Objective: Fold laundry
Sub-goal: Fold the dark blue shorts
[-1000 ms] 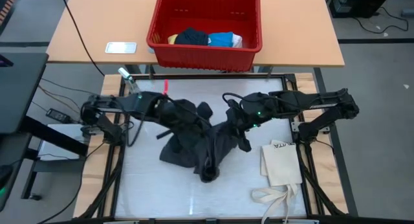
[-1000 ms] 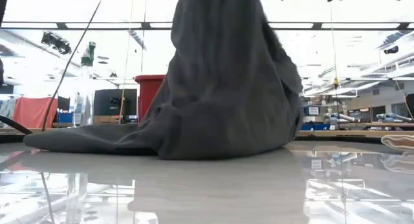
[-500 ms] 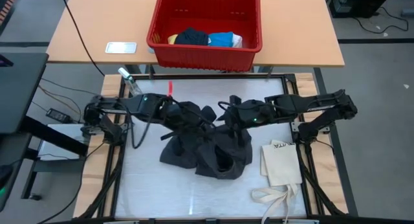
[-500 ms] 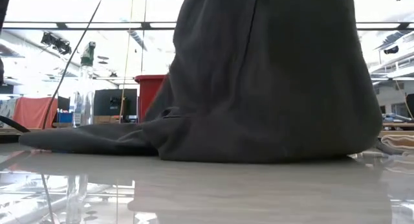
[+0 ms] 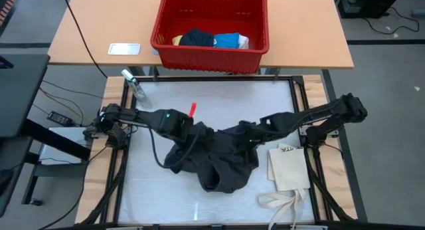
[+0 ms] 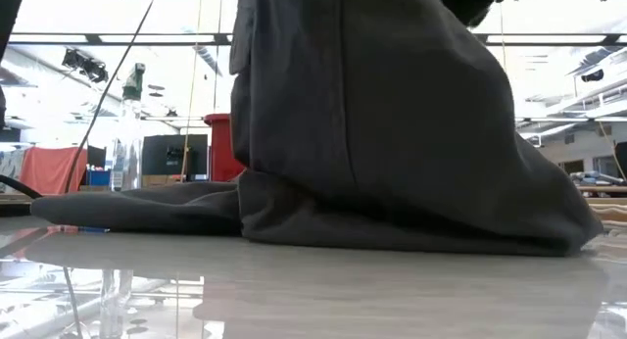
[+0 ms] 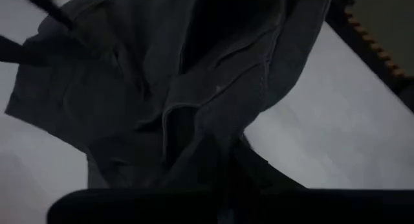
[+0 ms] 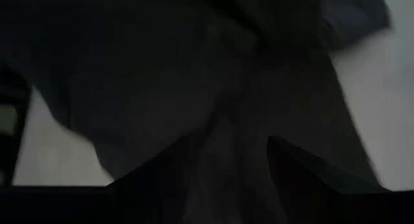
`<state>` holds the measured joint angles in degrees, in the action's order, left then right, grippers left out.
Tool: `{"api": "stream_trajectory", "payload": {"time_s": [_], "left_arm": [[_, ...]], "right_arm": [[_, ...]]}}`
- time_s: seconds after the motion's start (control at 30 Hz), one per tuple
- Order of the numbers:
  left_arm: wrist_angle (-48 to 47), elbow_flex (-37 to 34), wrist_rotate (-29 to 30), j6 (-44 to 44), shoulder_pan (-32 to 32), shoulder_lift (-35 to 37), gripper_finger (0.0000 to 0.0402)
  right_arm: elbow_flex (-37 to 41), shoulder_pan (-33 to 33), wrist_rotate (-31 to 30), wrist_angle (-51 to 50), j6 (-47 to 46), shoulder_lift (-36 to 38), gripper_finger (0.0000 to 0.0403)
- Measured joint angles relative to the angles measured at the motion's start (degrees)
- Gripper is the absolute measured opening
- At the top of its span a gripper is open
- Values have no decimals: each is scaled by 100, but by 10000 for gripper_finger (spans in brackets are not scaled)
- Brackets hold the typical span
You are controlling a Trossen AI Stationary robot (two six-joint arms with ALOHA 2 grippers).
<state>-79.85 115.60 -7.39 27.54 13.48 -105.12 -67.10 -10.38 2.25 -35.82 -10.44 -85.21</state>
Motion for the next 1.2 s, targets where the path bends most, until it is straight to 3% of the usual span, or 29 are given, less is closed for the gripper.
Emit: {"api": "stream_trajectory", "payload": {"time_s": [0.23,0.37,0.5,0.73,0.87,0.97,1.13,1.2], "left_arm": [[185,-472,5,-1327,285,12,13],[262,-976,18,-2026,473,4,13],[357,-1308,326,-2728,649,4,12],[440,-1393,656,-3926,817,7,16],[498,-1393,826,-4178,944,7,16],[598,-1393,1027,-4178,1016,7,17],[771,-1393,1367,-4176,1053,7,17],[881,-1393,1371,-4143,1053,7,17]], "right_arm": [[1017,220,285,2796,594,-275,208],[1140,238,534,3244,1176,-764,208],[1140,265,694,3666,1173,-1288,209],[1138,492,969,4997,800,-2040,209],[1077,670,1452,5469,740,-2299,205],[938,716,1823,5491,737,-2463,170],[727,725,3026,4893,420,-2478,25],[723,656,3353,4471,302,-2310,18]]}}
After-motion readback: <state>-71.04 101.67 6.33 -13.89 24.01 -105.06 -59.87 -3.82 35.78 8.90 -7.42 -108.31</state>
